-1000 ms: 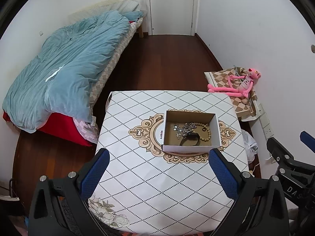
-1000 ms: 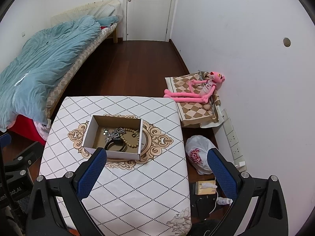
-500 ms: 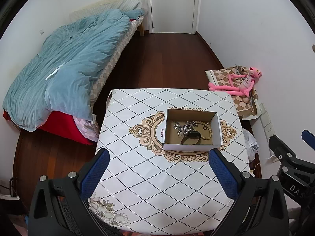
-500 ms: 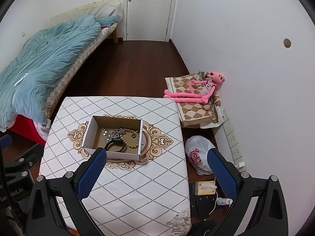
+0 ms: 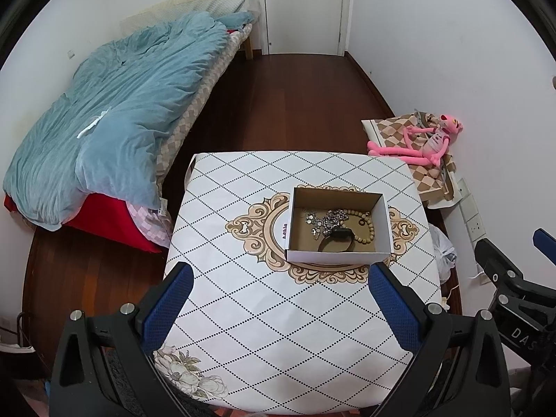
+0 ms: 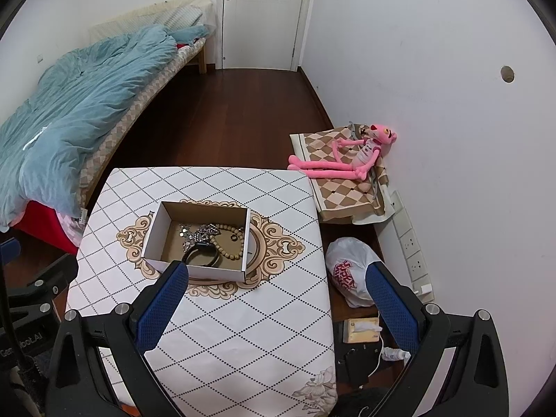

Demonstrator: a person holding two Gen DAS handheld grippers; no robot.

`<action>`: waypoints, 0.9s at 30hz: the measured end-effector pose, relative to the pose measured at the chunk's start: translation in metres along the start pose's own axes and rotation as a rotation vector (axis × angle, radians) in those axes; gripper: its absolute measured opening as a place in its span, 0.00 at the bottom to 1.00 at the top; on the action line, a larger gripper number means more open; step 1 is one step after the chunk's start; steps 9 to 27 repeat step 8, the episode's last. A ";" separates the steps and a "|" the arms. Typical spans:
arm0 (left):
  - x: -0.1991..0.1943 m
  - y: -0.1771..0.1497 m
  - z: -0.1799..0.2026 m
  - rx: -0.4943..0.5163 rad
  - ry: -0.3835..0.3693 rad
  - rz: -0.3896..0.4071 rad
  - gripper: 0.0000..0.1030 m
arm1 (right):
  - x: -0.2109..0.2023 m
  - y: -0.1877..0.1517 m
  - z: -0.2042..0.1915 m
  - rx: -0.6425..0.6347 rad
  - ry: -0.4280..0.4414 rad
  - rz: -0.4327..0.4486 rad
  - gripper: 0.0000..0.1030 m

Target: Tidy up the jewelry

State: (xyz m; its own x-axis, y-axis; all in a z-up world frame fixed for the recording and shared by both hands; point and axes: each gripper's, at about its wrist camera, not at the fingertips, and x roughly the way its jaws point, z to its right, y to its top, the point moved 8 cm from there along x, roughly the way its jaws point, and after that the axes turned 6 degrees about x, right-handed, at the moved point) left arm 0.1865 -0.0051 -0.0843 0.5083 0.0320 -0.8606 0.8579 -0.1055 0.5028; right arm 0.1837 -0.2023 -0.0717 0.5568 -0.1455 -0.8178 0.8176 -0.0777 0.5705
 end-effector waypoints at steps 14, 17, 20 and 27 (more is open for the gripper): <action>0.007 0.001 -0.004 -0.007 0.010 -0.002 0.99 | 0.003 0.000 -0.001 -0.006 -0.001 -0.006 1.00; 0.007 0.001 -0.004 -0.007 0.010 -0.002 0.99 | 0.003 0.000 -0.001 -0.006 -0.001 -0.006 1.00; 0.007 0.001 -0.004 -0.007 0.010 -0.002 0.99 | 0.003 0.000 -0.001 -0.006 -0.001 -0.006 1.00; 0.007 0.001 -0.004 -0.007 0.010 -0.002 0.99 | 0.003 0.000 -0.001 -0.006 -0.001 -0.006 1.00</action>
